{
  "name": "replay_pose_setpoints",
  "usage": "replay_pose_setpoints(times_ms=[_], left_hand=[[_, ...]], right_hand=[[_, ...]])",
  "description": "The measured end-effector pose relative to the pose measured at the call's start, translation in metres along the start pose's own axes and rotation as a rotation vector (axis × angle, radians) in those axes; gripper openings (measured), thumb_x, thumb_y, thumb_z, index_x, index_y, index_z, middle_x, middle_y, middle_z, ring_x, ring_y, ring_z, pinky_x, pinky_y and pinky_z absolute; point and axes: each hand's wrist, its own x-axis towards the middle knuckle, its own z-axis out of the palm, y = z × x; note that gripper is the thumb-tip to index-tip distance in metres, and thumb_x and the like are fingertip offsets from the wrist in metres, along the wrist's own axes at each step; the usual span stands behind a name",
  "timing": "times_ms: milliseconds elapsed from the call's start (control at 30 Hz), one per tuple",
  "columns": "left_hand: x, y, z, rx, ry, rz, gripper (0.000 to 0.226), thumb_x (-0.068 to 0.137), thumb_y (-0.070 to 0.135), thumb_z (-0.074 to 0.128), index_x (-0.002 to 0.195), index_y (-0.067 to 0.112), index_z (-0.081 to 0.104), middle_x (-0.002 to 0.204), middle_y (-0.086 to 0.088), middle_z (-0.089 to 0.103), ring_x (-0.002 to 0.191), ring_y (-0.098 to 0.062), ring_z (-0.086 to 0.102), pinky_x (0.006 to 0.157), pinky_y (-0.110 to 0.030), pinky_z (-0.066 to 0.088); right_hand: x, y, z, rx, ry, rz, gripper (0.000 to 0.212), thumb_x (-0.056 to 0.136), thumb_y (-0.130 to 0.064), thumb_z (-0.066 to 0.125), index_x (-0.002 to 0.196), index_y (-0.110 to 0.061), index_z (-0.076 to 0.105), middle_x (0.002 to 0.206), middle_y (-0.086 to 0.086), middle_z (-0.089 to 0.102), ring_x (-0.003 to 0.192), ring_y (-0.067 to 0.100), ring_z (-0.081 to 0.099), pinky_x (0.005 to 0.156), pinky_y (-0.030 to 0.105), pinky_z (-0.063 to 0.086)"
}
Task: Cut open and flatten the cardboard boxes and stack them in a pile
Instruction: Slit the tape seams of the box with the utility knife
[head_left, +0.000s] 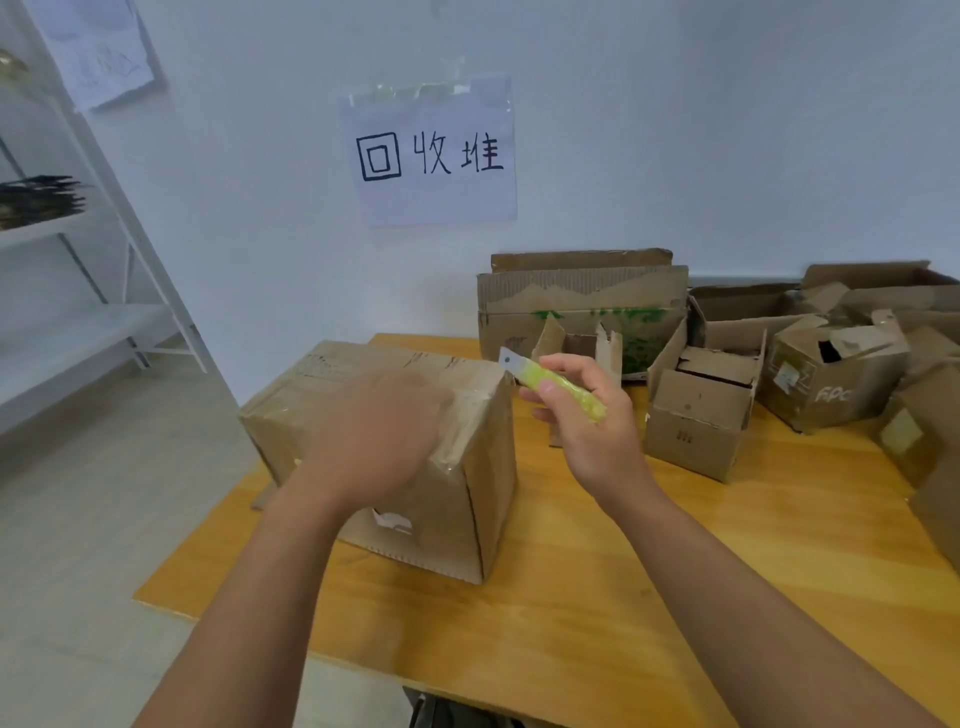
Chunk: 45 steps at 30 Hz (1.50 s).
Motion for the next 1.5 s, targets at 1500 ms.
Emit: replay_pose_setpoints(times_ms=[1500], left_hand=[[0.018, 0.038, 0.009, -0.078, 0.121, -0.022, 0.041, 0.083, 0.039, 0.021, 0.1, 0.022, 0.054, 0.089, 0.005, 0.056, 0.078, -0.015, 0.05, 0.068, -0.035, 0.043]], right_hand=[[-0.04, 0.005, 0.012, -0.122, 0.048, 0.029, 0.031, 0.091, -0.015, 0.067, 0.106, -0.041, 0.06, 0.097, -0.019, 0.066, 0.082, 0.012, 0.063, 0.069, 0.034, 0.054]])
